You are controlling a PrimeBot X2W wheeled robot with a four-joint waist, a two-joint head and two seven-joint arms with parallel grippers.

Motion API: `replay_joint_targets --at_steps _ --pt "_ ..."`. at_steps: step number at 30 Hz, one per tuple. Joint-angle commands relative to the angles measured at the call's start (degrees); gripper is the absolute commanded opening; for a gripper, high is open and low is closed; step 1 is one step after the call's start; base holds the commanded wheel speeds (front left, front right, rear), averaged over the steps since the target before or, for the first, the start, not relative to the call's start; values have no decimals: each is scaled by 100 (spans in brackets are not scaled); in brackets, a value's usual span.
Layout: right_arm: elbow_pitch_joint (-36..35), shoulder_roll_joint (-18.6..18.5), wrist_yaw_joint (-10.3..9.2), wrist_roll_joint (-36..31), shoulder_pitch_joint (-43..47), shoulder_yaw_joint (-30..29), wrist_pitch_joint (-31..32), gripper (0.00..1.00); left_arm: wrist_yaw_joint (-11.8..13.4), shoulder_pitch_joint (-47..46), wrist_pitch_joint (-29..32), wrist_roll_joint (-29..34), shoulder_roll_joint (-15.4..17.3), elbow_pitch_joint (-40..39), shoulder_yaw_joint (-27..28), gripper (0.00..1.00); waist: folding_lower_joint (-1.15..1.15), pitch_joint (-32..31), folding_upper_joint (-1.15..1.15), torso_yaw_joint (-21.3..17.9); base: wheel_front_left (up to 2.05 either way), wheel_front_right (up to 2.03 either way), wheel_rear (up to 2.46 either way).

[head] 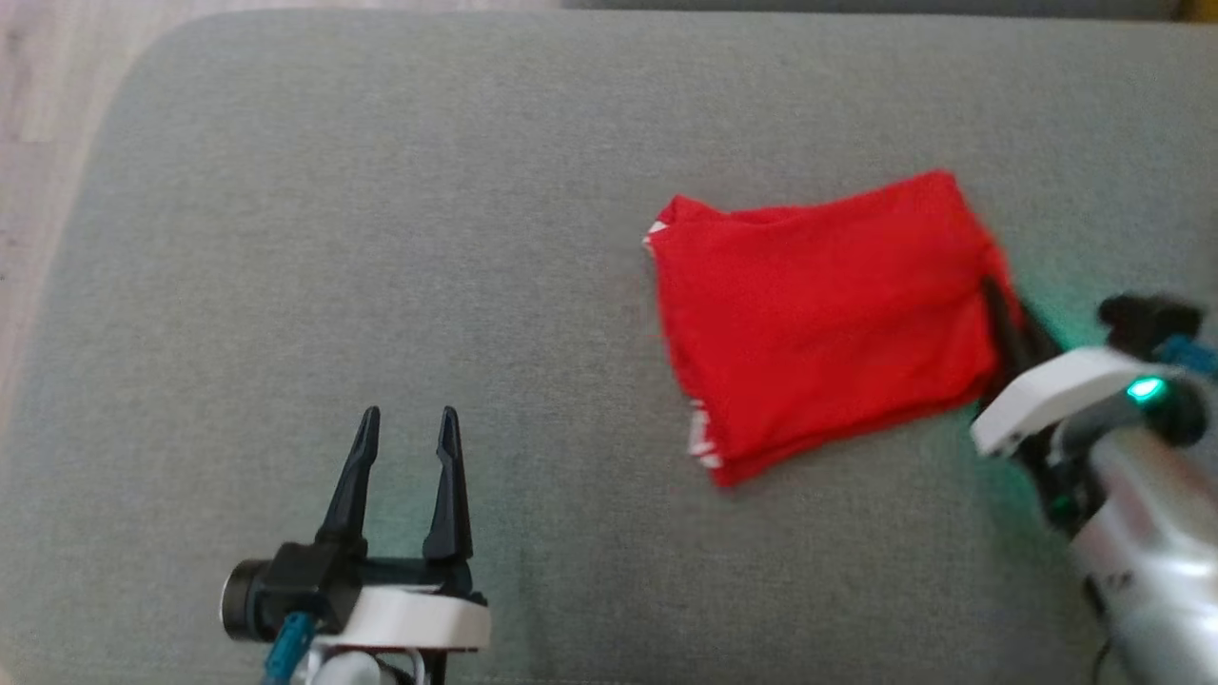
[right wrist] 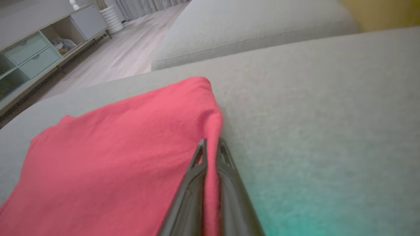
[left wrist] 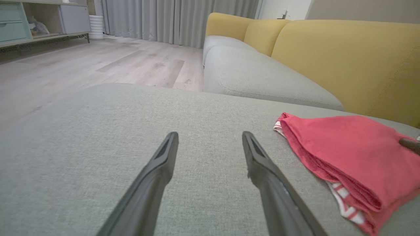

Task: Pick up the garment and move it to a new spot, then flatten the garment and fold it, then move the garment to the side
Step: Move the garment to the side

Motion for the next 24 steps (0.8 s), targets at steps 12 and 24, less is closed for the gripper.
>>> replay_joint_targets --at_steps 12,24 --pt "-54 -1620 -4 -290 -960 -199 -351 0 -85 -640 -30 177 -16 -238 279 100 0 704 0 -733 0 0 0" --pt "250 -2121 -4 -1278 -766 -1700 -465 100 -46 -858 -30 389 -16 -274 578 100 0 627 0 -1021 0 0 0"
